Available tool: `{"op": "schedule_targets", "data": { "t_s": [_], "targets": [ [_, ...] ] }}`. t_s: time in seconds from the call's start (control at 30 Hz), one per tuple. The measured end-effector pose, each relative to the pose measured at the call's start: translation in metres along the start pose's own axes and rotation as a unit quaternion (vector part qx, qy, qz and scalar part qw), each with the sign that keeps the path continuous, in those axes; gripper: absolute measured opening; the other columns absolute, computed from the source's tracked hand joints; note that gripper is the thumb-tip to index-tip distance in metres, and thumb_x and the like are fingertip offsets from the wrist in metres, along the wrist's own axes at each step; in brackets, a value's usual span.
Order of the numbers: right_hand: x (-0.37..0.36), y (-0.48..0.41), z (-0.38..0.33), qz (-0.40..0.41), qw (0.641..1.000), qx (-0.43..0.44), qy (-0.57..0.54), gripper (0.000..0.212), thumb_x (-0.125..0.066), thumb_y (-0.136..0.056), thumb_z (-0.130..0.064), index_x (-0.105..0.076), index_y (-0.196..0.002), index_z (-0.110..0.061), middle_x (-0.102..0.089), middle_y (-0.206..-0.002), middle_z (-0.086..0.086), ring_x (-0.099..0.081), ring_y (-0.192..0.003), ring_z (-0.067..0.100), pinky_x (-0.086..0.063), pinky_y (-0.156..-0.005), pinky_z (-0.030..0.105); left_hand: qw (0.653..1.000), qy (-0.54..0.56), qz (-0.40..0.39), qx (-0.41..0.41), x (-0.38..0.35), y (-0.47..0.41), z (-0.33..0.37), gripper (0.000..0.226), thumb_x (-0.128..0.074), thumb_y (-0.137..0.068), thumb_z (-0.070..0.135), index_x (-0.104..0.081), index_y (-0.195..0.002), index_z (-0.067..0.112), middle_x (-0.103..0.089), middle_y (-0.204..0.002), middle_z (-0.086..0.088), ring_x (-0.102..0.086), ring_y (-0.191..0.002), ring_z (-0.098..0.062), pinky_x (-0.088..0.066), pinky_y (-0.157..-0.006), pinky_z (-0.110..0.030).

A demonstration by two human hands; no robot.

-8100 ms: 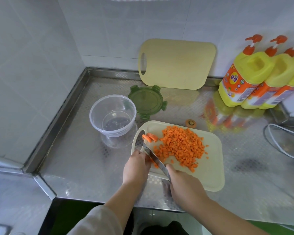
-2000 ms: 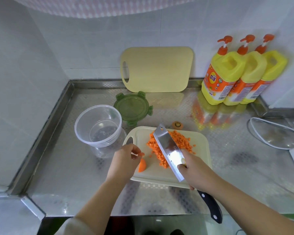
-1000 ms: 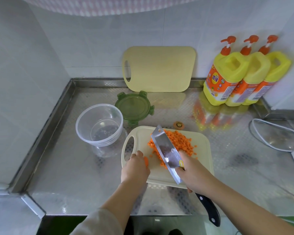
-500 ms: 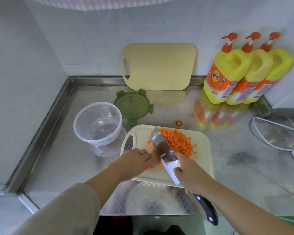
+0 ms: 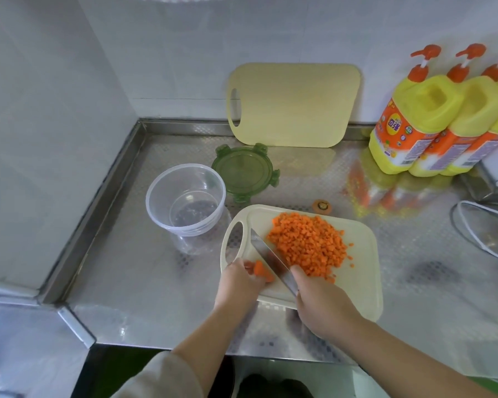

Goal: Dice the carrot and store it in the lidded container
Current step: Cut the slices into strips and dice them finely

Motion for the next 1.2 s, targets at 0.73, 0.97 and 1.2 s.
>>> {"op": "schedule_targets", "data": {
  "t_s": [0.73,0.97,1.2],
  "targets": [
    [-0.014,-0.002,-0.009,0.049,0.998,-0.001,0.035,0.052,-0.046,-0.091,-0.014,-0.024,-0.137,-0.020,-0.062,-0.103,0.001,-0.062,-0.084,0.019,-0.042,-0.064,0.027,0.992,0.125,-0.015,0.028,-0.002,-0.011,0.000,0.012,-0.067,-0.086,0.017,-0.059,-0.093,0.013,-0.064,-0.086,-0.001,-0.064,-0.058,-0.012,-0.055,-0.060,-0.027],
    [-0.025,-0.002,-0.016,0.034,0.999,0.004,0.028,0.045,-0.047,-0.092,-0.014,-0.028,-0.133,-0.018,-0.060,-0.088,-0.005,-0.065,-0.075,0.014,-0.040,-0.056,0.021,0.990,0.132,-0.018,0.038,-0.003,-0.012,0.002,0.010,-0.067,-0.086,0.018,-0.058,-0.085,0.013,-0.066,-0.084,-0.001,-0.069,-0.069,-0.026,-0.057,-0.064,-0.032],
    [-0.017,-0.014,-0.012,0.014,0.999,0.011,0.027,0.044,-0.042,-0.091,-0.008,-0.028,-0.132,-0.018,-0.060,-0.082,-0.004,-0.060,-0.065,0.015,-0.043,-0.053,0.023,0.988,0.143,-0.032,0.052,-0.004,-0.022,0.008,0.011,-0.064,-0.084,0.004,-0.058,-0.082,0.013,-0.067,-0.080,-0.002,-0.070,-0.072,-0.031,-0.059,-0.068,-0.038]
  ]
}}
Point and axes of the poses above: each hand's wrist, its own y-axis away from the middle knuckle, its own x-axis out of the back of the hand, z = x × y, the point moved 6 cm from there along -y, towards the middle knuckle
